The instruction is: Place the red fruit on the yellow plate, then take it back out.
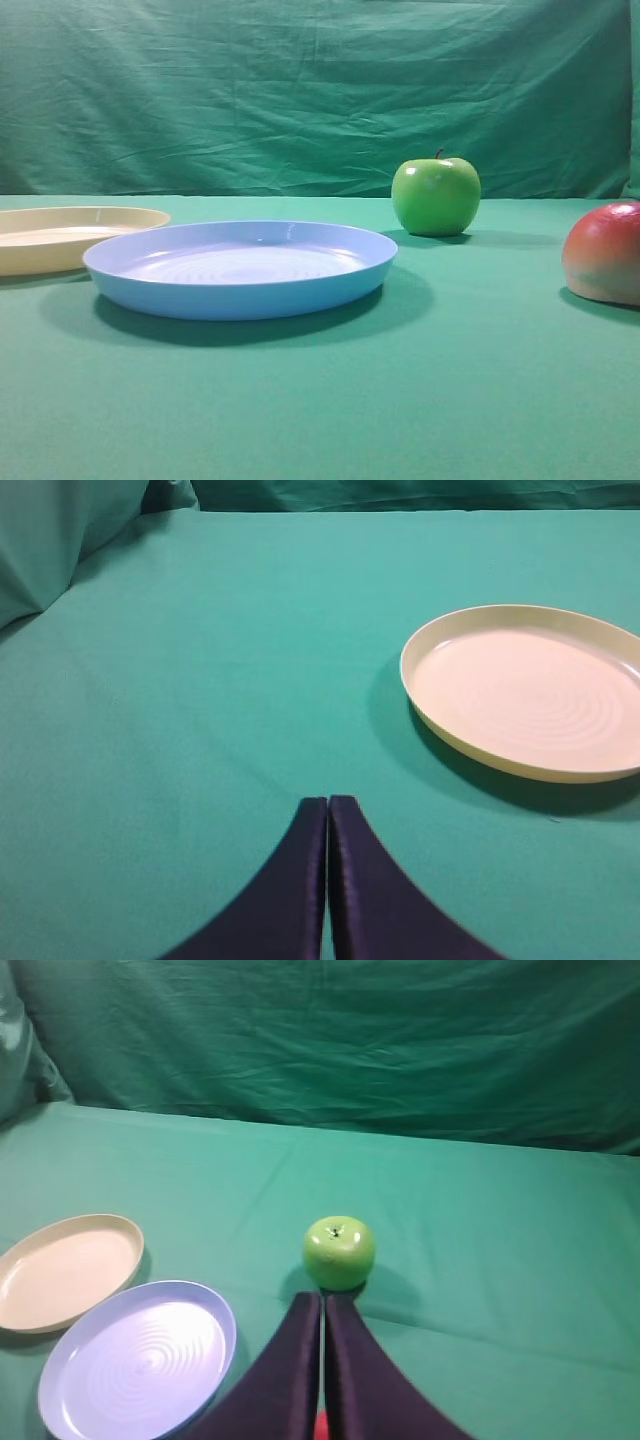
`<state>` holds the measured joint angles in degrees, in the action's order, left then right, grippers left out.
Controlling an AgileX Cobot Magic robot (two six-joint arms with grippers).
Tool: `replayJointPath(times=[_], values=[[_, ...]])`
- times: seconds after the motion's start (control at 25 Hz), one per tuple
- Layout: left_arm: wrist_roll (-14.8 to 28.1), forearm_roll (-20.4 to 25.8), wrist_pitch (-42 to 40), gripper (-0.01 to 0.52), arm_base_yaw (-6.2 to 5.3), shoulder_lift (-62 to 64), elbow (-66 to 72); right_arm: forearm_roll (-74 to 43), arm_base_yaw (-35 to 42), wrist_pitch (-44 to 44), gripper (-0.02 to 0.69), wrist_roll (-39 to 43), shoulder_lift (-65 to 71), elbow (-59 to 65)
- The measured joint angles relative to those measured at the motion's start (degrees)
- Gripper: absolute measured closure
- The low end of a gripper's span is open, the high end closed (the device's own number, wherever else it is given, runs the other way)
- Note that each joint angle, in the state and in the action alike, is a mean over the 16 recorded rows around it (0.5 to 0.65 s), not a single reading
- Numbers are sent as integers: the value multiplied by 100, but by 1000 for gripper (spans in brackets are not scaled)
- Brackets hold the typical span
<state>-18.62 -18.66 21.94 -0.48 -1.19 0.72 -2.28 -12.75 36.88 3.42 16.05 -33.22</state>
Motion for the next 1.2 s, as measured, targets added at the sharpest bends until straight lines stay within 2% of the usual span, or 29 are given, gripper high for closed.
replayJointPath(times=[0.32, 0.68, 0.92, 1.2], values=[[0, 0, 0, 514, 0, 0, 0, -53, 733, -1002, 665, -8, -790, 1266], [0, 0, 0, 514, 0, 0, 0, -74, 1005, -1933, 665, -17, -1456, 2709], [0, 0, 0, 514, 0, 0, 0, -92, 1040, -2104, 665, -18, -1644, 3264], [0, 0, 0, 514, 0, 0, 0, -120, 1043, -1914, 665, -46, -1668, 3472]])
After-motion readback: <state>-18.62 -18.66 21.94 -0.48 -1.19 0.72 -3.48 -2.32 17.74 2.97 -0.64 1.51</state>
